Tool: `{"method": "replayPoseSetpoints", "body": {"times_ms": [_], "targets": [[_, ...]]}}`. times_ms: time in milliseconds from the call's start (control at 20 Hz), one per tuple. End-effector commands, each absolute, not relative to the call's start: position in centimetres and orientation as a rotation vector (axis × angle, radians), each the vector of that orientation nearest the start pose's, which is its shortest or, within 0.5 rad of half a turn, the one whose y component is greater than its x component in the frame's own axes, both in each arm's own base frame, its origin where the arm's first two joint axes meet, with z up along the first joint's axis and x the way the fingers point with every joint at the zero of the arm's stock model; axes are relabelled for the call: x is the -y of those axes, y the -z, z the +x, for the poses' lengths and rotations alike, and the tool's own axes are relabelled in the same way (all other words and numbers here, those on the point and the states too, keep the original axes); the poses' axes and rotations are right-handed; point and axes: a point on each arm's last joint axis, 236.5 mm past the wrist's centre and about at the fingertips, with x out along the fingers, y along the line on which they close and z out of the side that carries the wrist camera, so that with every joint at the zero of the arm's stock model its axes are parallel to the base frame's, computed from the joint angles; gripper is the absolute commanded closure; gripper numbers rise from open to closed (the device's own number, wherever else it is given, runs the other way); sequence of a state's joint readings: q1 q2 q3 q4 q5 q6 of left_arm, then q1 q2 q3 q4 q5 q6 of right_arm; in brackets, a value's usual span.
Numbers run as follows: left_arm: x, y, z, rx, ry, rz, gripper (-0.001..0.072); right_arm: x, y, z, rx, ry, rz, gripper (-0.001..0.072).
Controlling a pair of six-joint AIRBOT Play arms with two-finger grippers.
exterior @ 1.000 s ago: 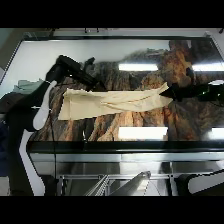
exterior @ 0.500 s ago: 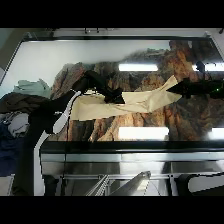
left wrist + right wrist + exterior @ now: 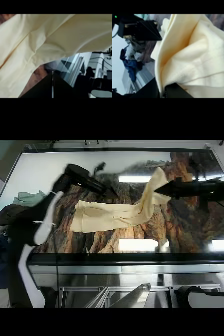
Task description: Fold the shirts.
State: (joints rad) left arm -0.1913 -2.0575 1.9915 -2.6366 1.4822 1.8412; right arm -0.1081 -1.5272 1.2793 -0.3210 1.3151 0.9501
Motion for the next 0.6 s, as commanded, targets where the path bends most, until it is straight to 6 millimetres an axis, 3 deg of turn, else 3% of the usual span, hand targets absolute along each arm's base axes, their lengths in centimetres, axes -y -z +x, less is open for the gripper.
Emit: {"method": "replayPoseSetpoints", "body": {"times_ms": [0, 100, 200, 300, 450, 500, 550], "targets": [[17.2, -7.7, 46.6, -1.231, 0.92, -0.501, 0.0693, -27.6, -10.3, 44.2, -0.878, -0.929, 0.64, 0.0692], [11.8, -9.0, 46.4, -1.177, 0.839, -0.557, 0.0692, -34.2, -8.7, 43.9, -0.862, -0.934, 0.594, 0.0692], [7.9, -9.4, 45.6, -1.134, 0.776, -0.585, 0.0692, -40.5, -6.9, 43.0, -0.874, -0.976, 0.585, 0.0692], [5.5, -8.8, 44.4, -1.123, 0.739, -0.608, 0.0692, -46.0, -4.3, 42.1, -0.905, -1.03, 0.566, 0.0692], [4.4, -6.6, 42.6, -1.152, 0.716, -0.659, 0.0692, -51.2, -0.5, 41.3, -0.971, -1.077, 0.577, 0.069], [4.5, -5.8, 42.1, -1.171, 0.718, -0.678, 0.0692, -52.1, 0.2, 41.2, -0.977, -1.091, 0.578, 0.0612], [4.8, -5.1, 41.7, -1.182, 0.72, -0.698, 0.0692, -52.5, 0.5, 41.3, -0.979, -1.093, 0.591, 0.0307]]}}
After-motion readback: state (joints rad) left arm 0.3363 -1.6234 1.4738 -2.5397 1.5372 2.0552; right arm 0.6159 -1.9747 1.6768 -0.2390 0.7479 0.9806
